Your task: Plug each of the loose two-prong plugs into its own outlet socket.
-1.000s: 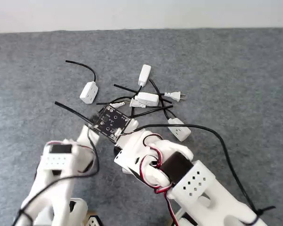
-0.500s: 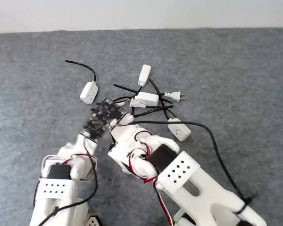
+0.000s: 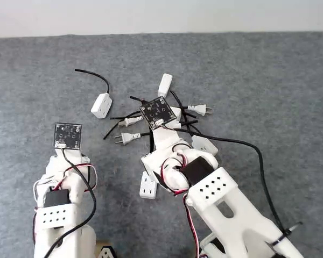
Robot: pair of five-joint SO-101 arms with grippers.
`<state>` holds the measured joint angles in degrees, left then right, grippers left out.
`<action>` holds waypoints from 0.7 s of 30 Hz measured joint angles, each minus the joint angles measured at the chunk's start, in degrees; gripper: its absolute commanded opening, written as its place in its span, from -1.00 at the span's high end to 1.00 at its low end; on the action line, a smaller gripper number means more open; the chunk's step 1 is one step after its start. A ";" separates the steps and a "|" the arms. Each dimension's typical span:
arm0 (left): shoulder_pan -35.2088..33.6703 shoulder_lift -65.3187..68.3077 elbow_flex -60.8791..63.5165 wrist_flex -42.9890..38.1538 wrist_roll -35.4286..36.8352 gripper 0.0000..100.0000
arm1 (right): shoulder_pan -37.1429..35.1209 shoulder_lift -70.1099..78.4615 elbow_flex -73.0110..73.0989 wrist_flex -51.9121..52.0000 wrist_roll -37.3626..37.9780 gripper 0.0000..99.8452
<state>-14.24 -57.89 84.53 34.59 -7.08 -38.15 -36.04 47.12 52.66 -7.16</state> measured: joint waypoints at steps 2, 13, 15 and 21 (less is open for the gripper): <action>0.00 0.00 0.00 -0.09 0.00 0.97 | 0.00 0.00 0.00 0.00 -0.62 0.98; 0.00 0.00 0.00 -1.32 0.00 0.97 | 0.26 -0.44 6.77 -0.62 -2.46 0.98; 0.00 0.00 0.00 -1.58 0.00 0.97 | -0.53 -0.62 6.86 -0.70 -2.81 0.98; 0.00 0.00 0.00 -1.67 0.00 0.97 | -2.20 -3.52 7.12 -0.70 -4.84 0.98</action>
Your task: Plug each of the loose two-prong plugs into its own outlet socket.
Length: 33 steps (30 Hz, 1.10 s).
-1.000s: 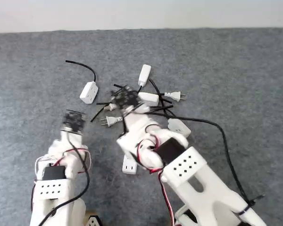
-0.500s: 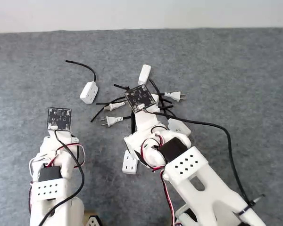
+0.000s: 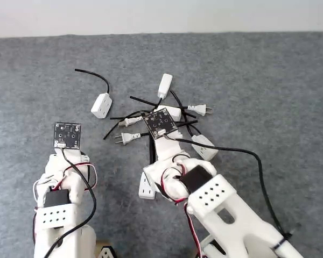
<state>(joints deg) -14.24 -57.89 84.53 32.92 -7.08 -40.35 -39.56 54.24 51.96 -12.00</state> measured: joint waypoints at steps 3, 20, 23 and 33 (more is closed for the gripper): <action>0.00 0.00 0.00 0.00 0.00 0.97 | 0.00 -4.48 0.00 0.35 0.00 0.98; 0.00 0.00 0.00 0.00 0.00 0.97 | -0.35 2.81 -0.26 0.35 -1.85 0.97; 0.00 0.00 0.00 0.00 0.00 0.97 | -1.05 2.90 -0.44 0.35 -2.46 0.97; 0.00 0.00 0.00 0.00 0.00 0.97 | -5.45 1.23 -0.26 0.62 -4.04 0.98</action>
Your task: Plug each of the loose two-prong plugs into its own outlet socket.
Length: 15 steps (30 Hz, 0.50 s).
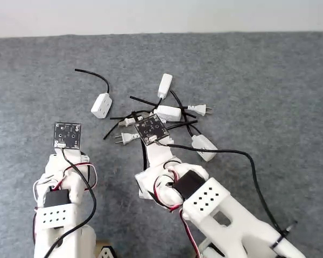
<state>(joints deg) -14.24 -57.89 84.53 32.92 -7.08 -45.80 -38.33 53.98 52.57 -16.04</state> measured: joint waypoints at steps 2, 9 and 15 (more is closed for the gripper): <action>0.00 0.00 0.00 0.00 0.00 0.97 | 0.62 0.53 0.00 -0.70 -0.18 0.98; 0.00 0.00 0.00 0.00 0.00 0.97 | 5.01 1.32 0.00 -1.49 -0.18 0.98; 0.00 0.00 0.00 0.00 -0.09 0.97 | 5.36 1.49 0.00 -1.49 -0.26 0.98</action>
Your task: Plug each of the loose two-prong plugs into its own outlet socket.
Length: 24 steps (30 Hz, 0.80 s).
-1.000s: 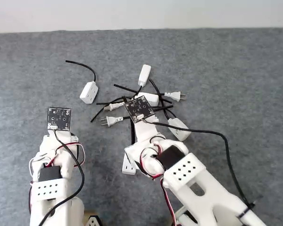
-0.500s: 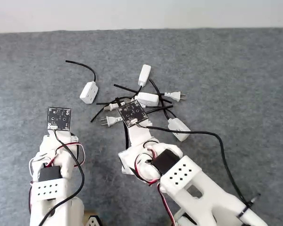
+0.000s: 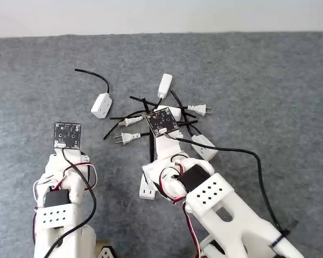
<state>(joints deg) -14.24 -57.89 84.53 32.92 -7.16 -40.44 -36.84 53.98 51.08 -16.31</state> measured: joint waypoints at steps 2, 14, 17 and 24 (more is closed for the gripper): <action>0.00 0.00 0.00 0.00 0.00 0.97 | 0.00 0.00 0.00 0.00 -0.26 0.98; 0.00 0.00 0.00 0.00 0.00 0.97 | -0.97 0.35 0.00 -2.46 -2.29 0.98; 0.00 0.00 0.00 0.00 0.00 0.97 | -0.97 0.44 0.79 -2.55 -2.29 0.98; 0.00 0.00 0.00 0.00 0.00 0.97 | 0.44 0.53 1.41 -3.25 -2.29 0.98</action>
<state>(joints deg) -14.24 -57.89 84.53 32.92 -7.16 -40.00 -36.31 55.38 47.82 -18.59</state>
